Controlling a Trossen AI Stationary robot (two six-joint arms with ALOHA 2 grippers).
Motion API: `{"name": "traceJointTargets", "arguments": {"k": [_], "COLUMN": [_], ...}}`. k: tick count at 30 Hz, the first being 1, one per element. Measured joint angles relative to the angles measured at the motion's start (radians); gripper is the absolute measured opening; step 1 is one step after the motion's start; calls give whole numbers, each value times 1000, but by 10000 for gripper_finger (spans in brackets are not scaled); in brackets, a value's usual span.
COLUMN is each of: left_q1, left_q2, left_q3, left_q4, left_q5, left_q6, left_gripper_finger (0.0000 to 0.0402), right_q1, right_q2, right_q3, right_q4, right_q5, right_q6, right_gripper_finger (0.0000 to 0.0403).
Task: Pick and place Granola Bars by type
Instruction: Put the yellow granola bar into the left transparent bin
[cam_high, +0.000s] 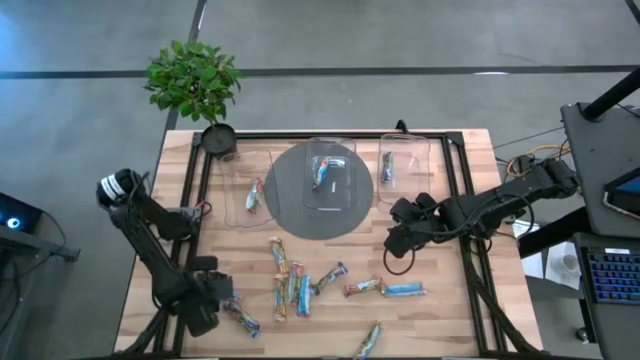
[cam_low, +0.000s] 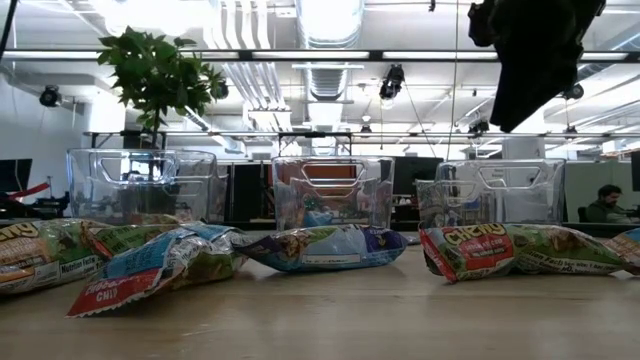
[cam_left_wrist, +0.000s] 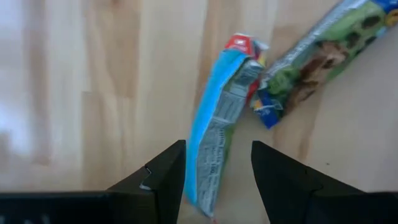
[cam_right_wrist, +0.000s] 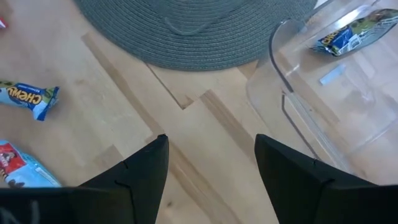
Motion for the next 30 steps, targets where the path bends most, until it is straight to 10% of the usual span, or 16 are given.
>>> {"name": "traceJointTargets", "arguments": {"k": [22, 30], "left_q1": [0, 6], "left_q2": [-9, -52], "left_q3": [-178, -170], "left_q4": [299, 300], "left_q5": [89, -36], "left_q6": [-28, -151], "left_gripper_finger": [165, 165], "right_q1": [0, -7], "right_q2": [0, 0], "right_q3": [-1, -17], "right_q4": [-2, -2], "right_q5": [-22, -21], "right_q6": [26, 26], "right_gripper_finger": [228, 228]}}
